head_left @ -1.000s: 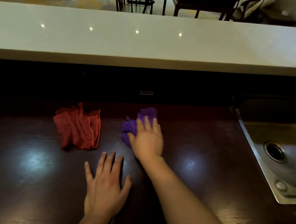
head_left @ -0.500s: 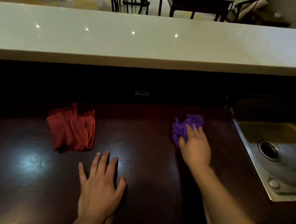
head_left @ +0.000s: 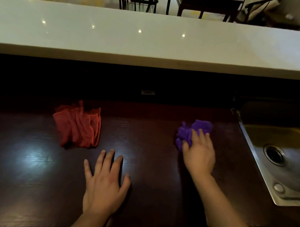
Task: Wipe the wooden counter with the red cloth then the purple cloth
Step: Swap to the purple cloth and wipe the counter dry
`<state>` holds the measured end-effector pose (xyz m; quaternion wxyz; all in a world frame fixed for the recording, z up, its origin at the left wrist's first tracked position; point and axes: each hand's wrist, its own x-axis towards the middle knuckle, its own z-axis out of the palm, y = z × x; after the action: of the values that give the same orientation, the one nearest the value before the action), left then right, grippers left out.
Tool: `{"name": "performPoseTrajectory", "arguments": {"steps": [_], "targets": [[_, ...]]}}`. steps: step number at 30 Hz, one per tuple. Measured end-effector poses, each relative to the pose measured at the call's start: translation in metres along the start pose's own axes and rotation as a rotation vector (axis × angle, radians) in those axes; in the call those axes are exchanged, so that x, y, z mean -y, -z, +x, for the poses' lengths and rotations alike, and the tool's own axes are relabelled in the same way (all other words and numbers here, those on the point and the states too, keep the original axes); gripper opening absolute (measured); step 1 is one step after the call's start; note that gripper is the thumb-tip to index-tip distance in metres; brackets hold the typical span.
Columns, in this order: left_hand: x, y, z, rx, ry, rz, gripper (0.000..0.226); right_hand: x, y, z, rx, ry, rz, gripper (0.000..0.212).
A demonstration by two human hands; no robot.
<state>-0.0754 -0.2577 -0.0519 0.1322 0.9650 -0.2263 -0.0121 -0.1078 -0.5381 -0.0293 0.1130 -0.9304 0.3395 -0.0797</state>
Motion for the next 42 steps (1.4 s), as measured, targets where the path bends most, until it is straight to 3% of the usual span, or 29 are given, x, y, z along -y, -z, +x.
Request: {"name": "performPoseTrajectory", "arguments": {"steps": [5, 7, 10, 11, 15, 17, 23, 28, 33, 38, 42], "targets": [[0.002, -0.003, 0.001, -0.009, -0.009, 0.000, 0.056, 0.017, -0.011, -0.079, 0.159, 0.548, 0.069, 0.064], [0.001, -0.001, 0.002, -0.016, -0.004, -0.010, 0.054, 0.014, -0.012, -0.058, 0.122, 0.553, 0.041, 0.062], [-0.003, 0.003, 0.001, -0.043, -0.002, -0.030, 0.054, 0.051, -0.009, -0.019, 0.126, 0.286, 0.041, 0.063], [-0.003, 0.004, 0.000, -0.064, 0.000, -0.057, 0.054, 0.070, -0.013, -0.023, 0.132, 0.297, 0.064, 0.063], [0.002, 0.007, -0.003, -0.162, 0.020, -0.193, 0.059, 0.100, -0.031, -0.093, 0.221, 0.780, 0.113, 0.059], [0.001, 0.010, -0.004, -0.179, 0.024, -0.228, 0.060, 0.092, -0.030, -0.088, 0.236, 0.836, 0.110, 0.061], [0.000, 0.011, -0.003, -0.172, 0.029, -0.202, 0.059, 0.157, -0.053, 0.013, 0.200, 0.611, 0.034, 0.064], [-0.001, 0.011, -0.001, -0.141, 0.028, -0.169, 0.056, 0.205, -0.061, 0.047, 0.196, 0.552, -0.006, 0.061], [0.000, 0.012, -0.001, -0.144, 0.026, -0.159, 0.055, 0.164, -0.048, 0.035, 0.317, 0.800, 0.025, 0.057], [0.000, 0.010, -0.002, -0.145, 0.043, -0.212, 0.053, 0.076, -0.016, 0.084, 0.140, 0.290, 0.010, 0.057], [0.001, 0.013, -0.005, -0.132, 0.051, -0.276, 0.052, 0.069, -0.020, 0.020, 0.135, 0.230, 0.040, 0.058]]}}
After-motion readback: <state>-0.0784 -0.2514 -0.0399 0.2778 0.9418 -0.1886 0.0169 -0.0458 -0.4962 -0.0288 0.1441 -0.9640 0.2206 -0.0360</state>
